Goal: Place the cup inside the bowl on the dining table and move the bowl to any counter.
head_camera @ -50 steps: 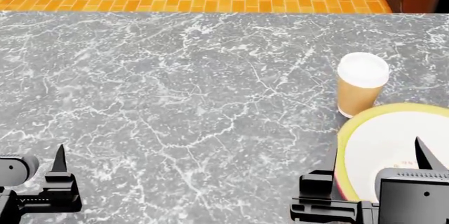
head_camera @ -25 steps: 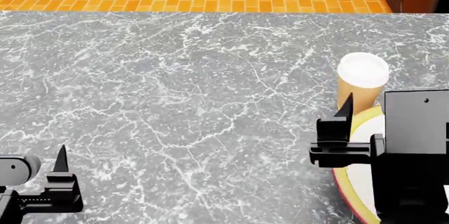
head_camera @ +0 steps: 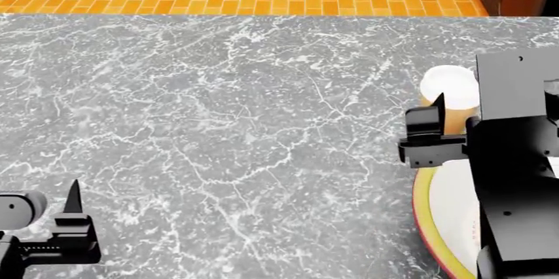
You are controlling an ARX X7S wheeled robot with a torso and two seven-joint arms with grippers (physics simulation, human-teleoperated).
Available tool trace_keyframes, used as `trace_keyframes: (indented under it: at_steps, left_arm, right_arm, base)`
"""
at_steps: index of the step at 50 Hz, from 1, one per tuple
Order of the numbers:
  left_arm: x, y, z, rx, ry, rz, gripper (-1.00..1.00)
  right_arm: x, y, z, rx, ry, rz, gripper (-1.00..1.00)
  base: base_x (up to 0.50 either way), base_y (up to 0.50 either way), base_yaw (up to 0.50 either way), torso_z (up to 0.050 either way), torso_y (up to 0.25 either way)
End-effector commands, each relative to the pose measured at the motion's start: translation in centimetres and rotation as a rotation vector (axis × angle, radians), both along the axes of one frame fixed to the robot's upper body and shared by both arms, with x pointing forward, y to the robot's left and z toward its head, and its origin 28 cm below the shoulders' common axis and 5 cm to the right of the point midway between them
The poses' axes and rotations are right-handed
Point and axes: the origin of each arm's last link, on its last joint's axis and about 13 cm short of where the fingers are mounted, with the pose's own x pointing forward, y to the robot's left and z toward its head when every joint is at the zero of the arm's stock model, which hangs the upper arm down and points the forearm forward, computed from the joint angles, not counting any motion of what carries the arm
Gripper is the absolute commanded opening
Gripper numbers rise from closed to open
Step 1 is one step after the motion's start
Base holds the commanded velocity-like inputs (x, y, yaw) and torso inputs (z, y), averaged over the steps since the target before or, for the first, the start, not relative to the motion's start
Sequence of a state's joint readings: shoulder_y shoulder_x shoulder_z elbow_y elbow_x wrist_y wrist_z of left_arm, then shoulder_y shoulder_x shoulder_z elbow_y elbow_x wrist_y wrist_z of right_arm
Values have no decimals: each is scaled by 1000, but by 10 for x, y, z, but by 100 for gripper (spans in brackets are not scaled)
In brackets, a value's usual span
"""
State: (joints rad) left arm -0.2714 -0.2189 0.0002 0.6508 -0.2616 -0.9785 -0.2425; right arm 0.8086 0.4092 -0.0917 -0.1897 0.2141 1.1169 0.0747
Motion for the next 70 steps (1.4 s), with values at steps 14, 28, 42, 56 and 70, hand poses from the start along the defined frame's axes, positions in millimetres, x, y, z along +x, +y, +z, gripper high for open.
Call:
trace_keyframes:
  at_steps: [14,28,42,56,70]
  left_arm:
    - [0,2,1,-13,-9,7,100]
    - [0,1,1,-13,-8,8,100]
    - [-3,6,1,-14,-4,13,100]
    - [-1,5,1,-17,-3,15,100]
    - [-3,8,-1,-21,-2,19,100]
  right_arm:
    - [18,-4,-3,142,52,41,100]
    - [22,-6,-9,152,89,42,100]
    - [33,-3,-7,129,111,81,100]
    - [41,-4,-11,97,134,53,100]
    - [51,-5,-18,116,152,53,100]
  base:
    - [0,0,0,0,0]
    - [0,0,0,0,0]
    - [0,0,0,0,0]
    - [0,0,0,0,0]
    - [0,0,0,0,0]
